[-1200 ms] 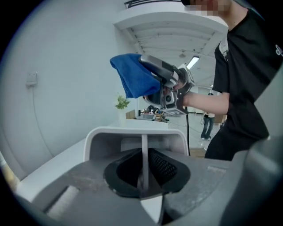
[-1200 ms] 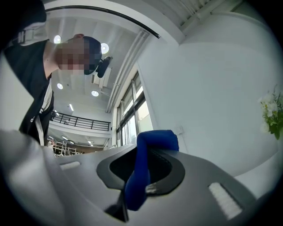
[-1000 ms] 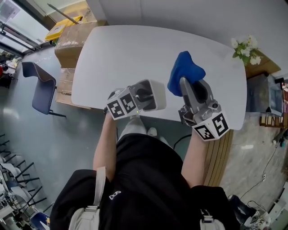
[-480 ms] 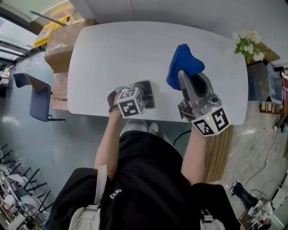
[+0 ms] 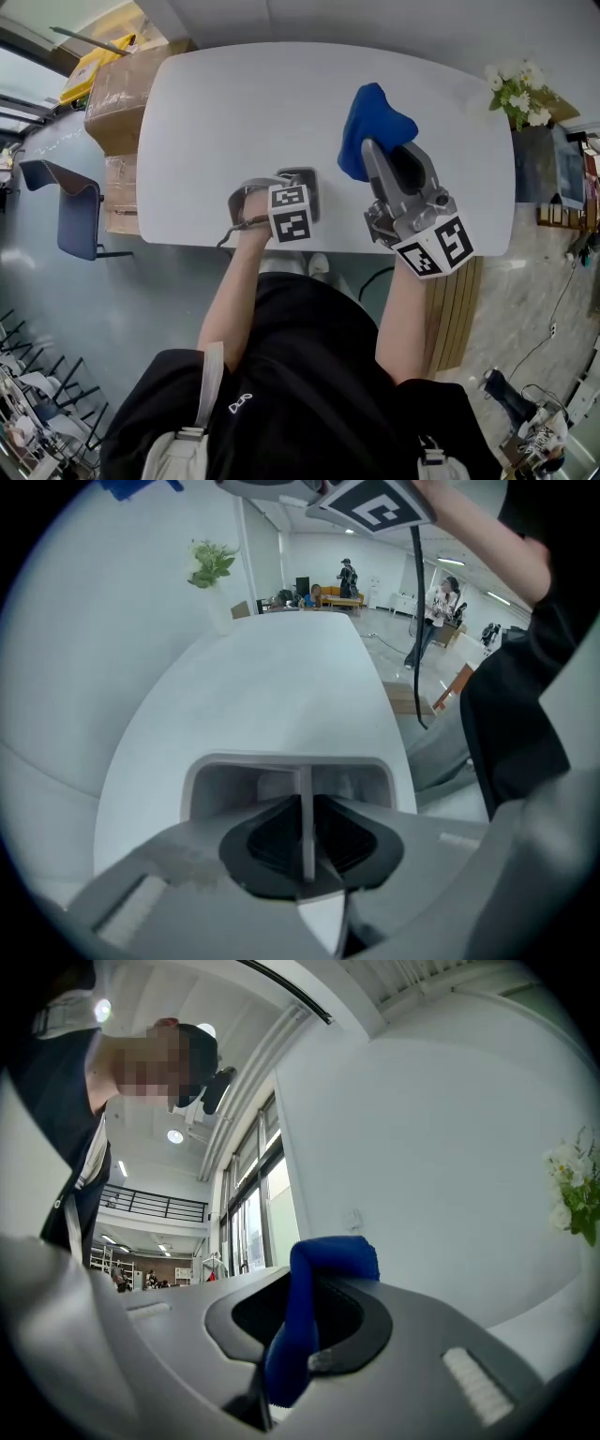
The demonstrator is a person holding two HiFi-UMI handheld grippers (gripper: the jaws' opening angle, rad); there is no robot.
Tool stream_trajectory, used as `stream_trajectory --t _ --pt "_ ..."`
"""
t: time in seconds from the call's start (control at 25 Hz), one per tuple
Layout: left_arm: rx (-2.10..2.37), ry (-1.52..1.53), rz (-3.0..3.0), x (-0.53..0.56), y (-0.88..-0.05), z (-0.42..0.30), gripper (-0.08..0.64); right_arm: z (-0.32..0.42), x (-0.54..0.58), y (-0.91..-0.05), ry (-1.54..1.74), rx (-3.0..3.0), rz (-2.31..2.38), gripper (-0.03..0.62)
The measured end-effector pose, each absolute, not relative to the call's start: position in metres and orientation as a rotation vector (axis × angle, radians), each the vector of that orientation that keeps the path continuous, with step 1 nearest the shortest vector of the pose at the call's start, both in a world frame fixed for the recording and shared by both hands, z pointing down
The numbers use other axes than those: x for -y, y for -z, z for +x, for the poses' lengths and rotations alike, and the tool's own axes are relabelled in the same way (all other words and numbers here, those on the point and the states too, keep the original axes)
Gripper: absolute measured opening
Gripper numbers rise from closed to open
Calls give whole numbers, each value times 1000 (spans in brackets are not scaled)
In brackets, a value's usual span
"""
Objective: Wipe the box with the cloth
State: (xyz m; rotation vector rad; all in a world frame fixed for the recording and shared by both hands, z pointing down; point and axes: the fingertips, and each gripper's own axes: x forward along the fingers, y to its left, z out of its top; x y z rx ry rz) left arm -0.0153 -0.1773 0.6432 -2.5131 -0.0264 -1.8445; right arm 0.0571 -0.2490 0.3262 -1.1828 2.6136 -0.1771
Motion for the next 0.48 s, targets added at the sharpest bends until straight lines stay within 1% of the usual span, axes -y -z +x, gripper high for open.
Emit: stream_trajectory --t 0.48 --pt "59 1900 -2379 179 -654 -2 54 51 252 -316 151 -2633 -1194 57"
